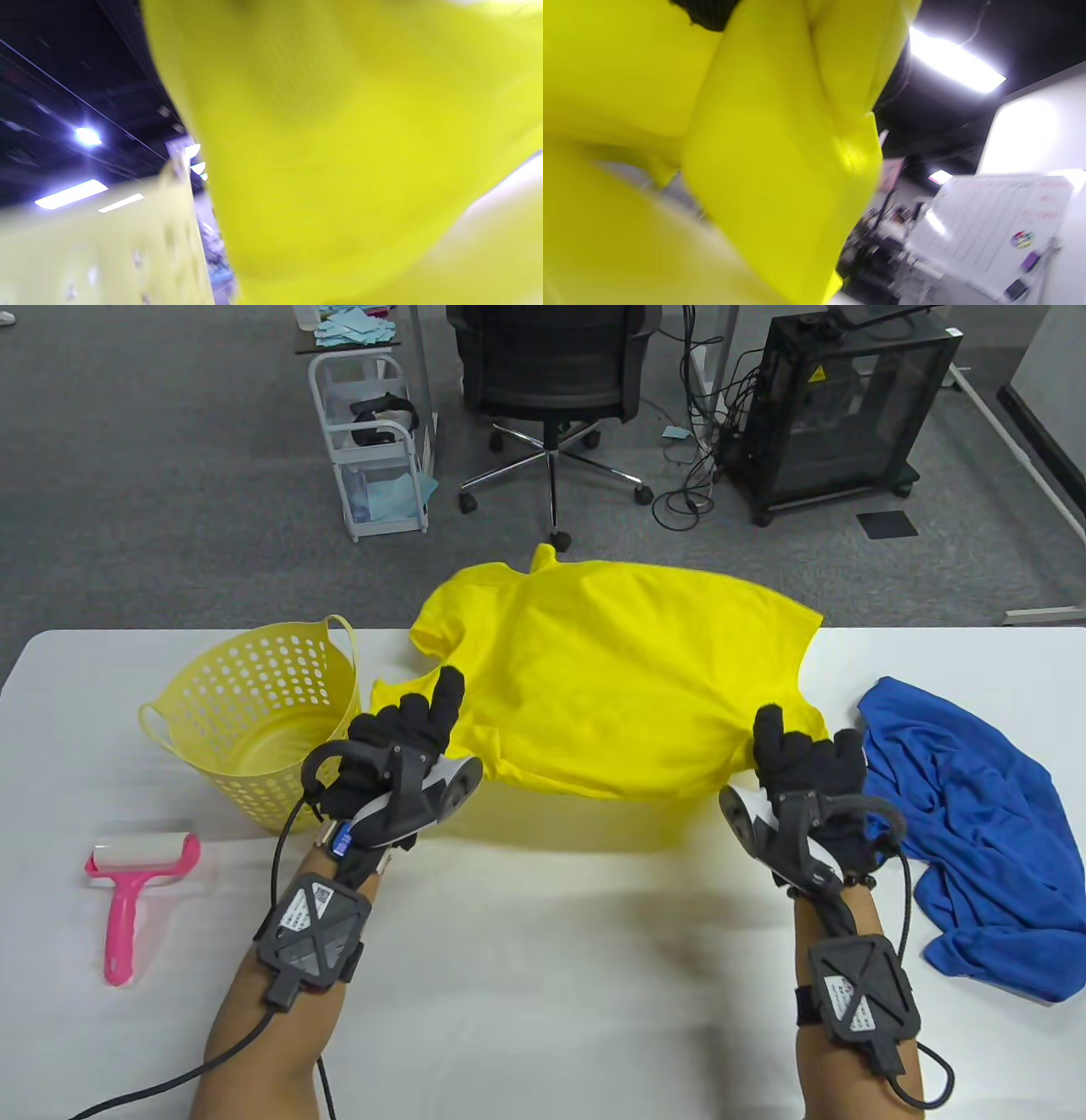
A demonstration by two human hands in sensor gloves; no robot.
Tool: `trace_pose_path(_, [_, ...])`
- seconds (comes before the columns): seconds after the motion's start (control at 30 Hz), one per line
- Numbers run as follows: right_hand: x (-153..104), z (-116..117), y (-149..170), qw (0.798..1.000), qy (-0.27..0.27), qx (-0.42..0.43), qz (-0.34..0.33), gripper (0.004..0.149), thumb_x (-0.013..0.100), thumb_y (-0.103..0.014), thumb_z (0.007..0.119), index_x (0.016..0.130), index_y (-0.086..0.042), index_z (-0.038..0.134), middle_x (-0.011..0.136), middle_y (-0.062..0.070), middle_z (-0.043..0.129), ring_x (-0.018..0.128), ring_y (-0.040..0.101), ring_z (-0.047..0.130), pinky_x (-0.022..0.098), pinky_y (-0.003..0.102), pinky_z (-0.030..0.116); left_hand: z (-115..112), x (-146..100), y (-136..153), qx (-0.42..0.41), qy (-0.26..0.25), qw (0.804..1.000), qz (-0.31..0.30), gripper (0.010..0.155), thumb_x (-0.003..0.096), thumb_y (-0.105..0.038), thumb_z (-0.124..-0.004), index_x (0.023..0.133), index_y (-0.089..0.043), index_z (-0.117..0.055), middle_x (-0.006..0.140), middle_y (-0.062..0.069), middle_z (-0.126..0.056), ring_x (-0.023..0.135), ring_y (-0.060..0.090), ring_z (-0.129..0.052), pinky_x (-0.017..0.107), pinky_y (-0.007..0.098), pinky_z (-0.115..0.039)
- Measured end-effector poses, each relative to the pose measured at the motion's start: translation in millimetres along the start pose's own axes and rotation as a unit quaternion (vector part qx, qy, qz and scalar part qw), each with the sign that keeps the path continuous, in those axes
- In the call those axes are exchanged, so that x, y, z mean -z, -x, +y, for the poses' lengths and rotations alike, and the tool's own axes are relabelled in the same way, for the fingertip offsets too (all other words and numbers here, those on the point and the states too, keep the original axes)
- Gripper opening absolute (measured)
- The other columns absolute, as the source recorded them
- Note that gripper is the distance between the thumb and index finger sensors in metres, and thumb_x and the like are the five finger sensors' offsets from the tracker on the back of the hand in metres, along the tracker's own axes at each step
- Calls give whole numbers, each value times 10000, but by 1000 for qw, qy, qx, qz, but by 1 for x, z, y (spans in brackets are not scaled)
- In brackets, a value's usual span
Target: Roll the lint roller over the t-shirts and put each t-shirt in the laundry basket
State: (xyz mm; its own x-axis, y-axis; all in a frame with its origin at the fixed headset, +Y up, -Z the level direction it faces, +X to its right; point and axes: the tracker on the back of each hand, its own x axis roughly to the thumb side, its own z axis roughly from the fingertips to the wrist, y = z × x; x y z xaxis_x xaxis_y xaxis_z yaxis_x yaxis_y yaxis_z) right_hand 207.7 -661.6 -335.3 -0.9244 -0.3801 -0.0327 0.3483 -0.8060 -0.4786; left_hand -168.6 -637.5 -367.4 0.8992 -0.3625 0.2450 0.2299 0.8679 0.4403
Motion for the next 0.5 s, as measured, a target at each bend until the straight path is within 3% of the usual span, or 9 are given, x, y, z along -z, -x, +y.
trace_pose_path(0.07, [-33,17,-7,998,-46,6,-43,602,442,-390,722,965,-243,463,717,-11,808,611,218,950,666,523,658,-17,-31,-6,-54,40,996,-58,596,485,-334,-675,1033,-248,-455,833,45,-798,560,97,-994,474,390,-851])
trace_pose_path(0.13, [-63,31,-17,989,-104,-6,-101,609,435,-391,732,969,-254,471,762,-14,818,682,227,959,679,543,640,-29,-61,-12,-56,73,991,-95,593,480,-360,-696,1026,-250,-493,828,31,-822,578,98,-1014,476,397,-860])
trace_pose_path(0.27, [-106,46,-27,959,-229,-48,-158,634,415,-464,710,983,-282,497,891,-62,857,865,238,907,705,574,596,-49,-107,-15,-71,160,970,-168,576,466,-390,-727,1010,-299,-564,957,3,-817,815,191,-982,625,561,-765])
trace_pose_path(0.37, [-116,47,-21,920,-358,-23,-159,668,425,-492,677,1009,-260,452,1019,62,687,946,304,817,707,570,597,-62,-131,-8,-99,207,954,-194,546,460,-369,-732,990,-299,-620,944,-7,-852,831,217,-970,625,541,-765])
trace_pose_path(0.43, [-112,40,-12,904,-407,-4,-132,669,414,-548,665,1005,-270,517,1047,51,706,951,304,828,704,580,598,-69,-140,-4,-113,255,937,-212,520,447,-373,-737,958,-295,-687,894,3,-913,753,222,-1013,583,501,-805])
trace_pose_path(0.5, [-103,31,-2,879,-471,11,-79,643,425,-592,640,994,-296,601,1061,13,749,979,334,799,712,597,575,-67,-145,1,-114,315,921,-199,573,418,-490,-730,965,-327,-686,980,-6,-817,881,240,-892,634,540,-743])
